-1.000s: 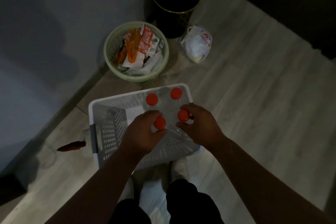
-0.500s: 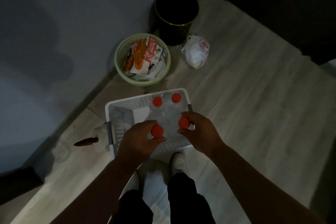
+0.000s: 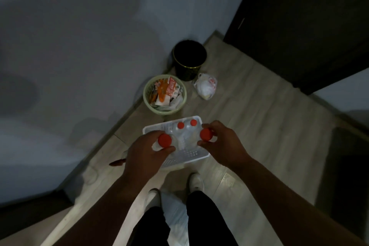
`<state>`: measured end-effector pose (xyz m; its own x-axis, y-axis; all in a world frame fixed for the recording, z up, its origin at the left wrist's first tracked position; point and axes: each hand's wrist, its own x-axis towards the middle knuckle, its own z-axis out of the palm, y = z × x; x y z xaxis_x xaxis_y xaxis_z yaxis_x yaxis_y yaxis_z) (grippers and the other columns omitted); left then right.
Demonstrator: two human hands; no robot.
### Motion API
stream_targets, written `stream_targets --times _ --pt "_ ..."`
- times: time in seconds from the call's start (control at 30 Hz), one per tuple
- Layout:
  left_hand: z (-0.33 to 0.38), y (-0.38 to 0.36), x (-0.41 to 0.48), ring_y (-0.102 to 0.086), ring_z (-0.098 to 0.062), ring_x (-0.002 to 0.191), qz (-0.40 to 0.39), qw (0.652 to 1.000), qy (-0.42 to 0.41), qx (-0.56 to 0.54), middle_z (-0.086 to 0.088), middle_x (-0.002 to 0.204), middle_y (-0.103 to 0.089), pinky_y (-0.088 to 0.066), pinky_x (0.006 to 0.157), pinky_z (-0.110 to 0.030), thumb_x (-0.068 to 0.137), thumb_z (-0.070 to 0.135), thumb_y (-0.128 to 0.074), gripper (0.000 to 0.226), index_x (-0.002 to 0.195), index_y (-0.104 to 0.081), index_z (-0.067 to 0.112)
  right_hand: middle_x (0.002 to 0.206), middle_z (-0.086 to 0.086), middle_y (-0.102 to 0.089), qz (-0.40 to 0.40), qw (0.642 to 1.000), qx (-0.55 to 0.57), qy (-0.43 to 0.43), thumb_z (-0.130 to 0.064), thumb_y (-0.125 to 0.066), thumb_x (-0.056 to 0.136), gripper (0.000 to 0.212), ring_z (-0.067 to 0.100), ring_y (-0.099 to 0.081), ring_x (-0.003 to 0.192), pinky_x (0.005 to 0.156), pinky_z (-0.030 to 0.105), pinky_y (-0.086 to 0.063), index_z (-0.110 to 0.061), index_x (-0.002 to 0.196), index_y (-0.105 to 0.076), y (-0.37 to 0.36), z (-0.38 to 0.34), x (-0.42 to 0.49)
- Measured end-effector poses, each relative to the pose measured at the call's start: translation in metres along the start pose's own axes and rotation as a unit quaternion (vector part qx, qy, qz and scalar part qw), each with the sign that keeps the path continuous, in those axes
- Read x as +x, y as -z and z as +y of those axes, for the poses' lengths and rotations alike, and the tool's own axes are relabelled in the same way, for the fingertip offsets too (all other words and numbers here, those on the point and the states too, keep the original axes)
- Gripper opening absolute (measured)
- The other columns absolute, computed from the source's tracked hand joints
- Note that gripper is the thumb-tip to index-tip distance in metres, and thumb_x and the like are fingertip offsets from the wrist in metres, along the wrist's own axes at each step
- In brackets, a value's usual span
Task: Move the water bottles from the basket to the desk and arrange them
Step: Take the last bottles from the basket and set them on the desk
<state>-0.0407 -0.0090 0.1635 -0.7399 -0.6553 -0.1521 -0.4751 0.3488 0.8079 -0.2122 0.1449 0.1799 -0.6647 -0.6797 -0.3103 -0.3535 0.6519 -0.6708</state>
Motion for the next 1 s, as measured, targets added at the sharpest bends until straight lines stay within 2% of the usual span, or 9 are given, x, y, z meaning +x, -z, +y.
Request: stream_targets --times 0.1,0.17,0.27,0.4,0.53,0.7,0.83,0.9,1.0 --pt "0.026 0.038 -0.016 -0.066 -0.005 0.081 0.043 0.998 -0.047 -0.029 0.015 0.094 -0.069 -0.058 0.075 -0.035 0.075 0.043 -0.075 0.029 0.096 -0.07 0.024 0.086 -0.019 -0.06 0.015 1.0 -0.002 0.013 -0.026 -0.081 0.074 0.035 -0.004 -0.059 0.084 0.075 0.013 -0.047 -0.026 0.101 -0.058 0.019 -0.037 -0.02" --pt "0.049 0.066 -0.028 -0.063 0.008 0.079 0.074 0.994 -0.051 -0.065 0.03 0.088 -0.066 -0.053 0.076 -0.017 0.073 0.037 -0.078 0.02 0.089 -0.067 0.039 0.09 -0.018 -0.059 0.025 0.999 0.003 0.032 -0.028 -0.08 0.075 0.038 -0.004 -0.058 0.084 0.073 0.011 -0.043 -0.024 0.106 -0.058 0.029 -0.063 -0.033" --pt "0.068 0.093 -0.038 -0.06 0.016 0.084 0.079 0.988 -0.039 -0.126 0.043 0.088 -0.062 -0.046 0.074 -0.007 0.07 0.009 -0.083 0.045 0.085 -0.062 0.046 0.098 -0.014 -0.06 0.044 0.997 0.009 0.063 -0.027 -0.079 0.077 0.041 -0.001 -0.056 0.088 0.075 0.009 -0.041 -0.02 0.111 -0.057 0.037 -0.093 -0.049" --pt "0.083 0.127 -0.052 -0.06 0.016 0.085 0.117 0.982 -0.046 -0.144 0.041 0.087 -0.063 -0.04 0.074 0.001 0.072 0.007 -0.081 0.048 0.09 -0.061 0.046 0.1 -0.004 -0.067 0.064 0.993 0.048 0.09 -0.025 -0.081 0.075 0.032 0.006 -0.062 0.092 0.082 0.026 -0.052 -0.023 0.096 -0.056 0.045 -0.132 -0.06" --pt "0.1 0.155 -0.066 -0.062 0.013 0.082 0.167 0.973 -0.054 -0.151 0.036 0.083 -0.066 -0.041 0.073 0.0 0.069 0.01 -0.084 0.045 0.078 -0.067 0.05 0.085 -0.012 -0.057 0.053 0.991 0.056 0.11 -0.023 -0.081 0.075 0.03 -0.008 -0.056 0.08 0.07 0.003 -0.039 -0.019 0.093 -0.057 0.059 -0.168 -0.064" --pt "0.12 0.163 -0.082 -0.063 0.009 0.085 0.264 0.956 -0.033 -0.128 0.022 0.084 -0.071 -0.041 0.075 0.0 0.071 0.01 -0.082 0.038 0.082 -0.067 0.043 0.077 -0.009 -0.064 0.004 0.981 0.1 0.166 -0.016 -0.08 0.075 0.025 -0.01 -0.06 0.07 0.056 0.006 -0.043 -0.027 0.086 -0.06 0.08 -0.192 -0.062" --pt "0.137 0.157 -0.095 -0.062 0.011 0.083 0.33 0.939 -0.009 -0.096 0.032 0.082 -0.068 -0.042 0.071 0.0 0.073 0.012 -0.08 0.038 0.085 -0.065 0.044 0.077 -0.004 -0.067 -0.017 0.971 0.114 0.209 -0.019 -0.084 0.07 0.025 0.003 -0.062 0.07 0.062 0.015 -0.049 -0.023 0.081 -0.061 0.094 -0.2 -0.051" --pt "0.144 0.152 -0.103 -0.064 0.006 0.081 0.364 0.927 0.01 -0.093 0.03 0.083 -0.068 -0.045 0.07 -0.004 0.073 0.011 -0.08 0.035 0.084 -0.067 0.042 0.074 -0.002 -0.066 -0.034 0.965 0.116 0.233 -0.018 -0.085 0.068 0.026 0.001 -0.057 0.064 0.061 0.015 -0.047 -0.02 0.078 -0.061 0.098 -0.204 -0.046" --pt "0.159 0.144 -0.119 -0.067 -0.001 0.079 0.403 0.908 0.037 -0.111 0.018 0.082 -0.071 -0.052 0.074 -0.019 0.073 0.009 -0.08 0.029 0.085 -0.072 0.034 0.073 -0.002 -0.066 -0.076 0.954 0.115 0.267 -0.017 -0.084 0.066 0.026 0.005 -0.058 0.066 0.066 0.026 -0.049 -0.022 0.076 -0.061 0.1 -0.21 -0.046"
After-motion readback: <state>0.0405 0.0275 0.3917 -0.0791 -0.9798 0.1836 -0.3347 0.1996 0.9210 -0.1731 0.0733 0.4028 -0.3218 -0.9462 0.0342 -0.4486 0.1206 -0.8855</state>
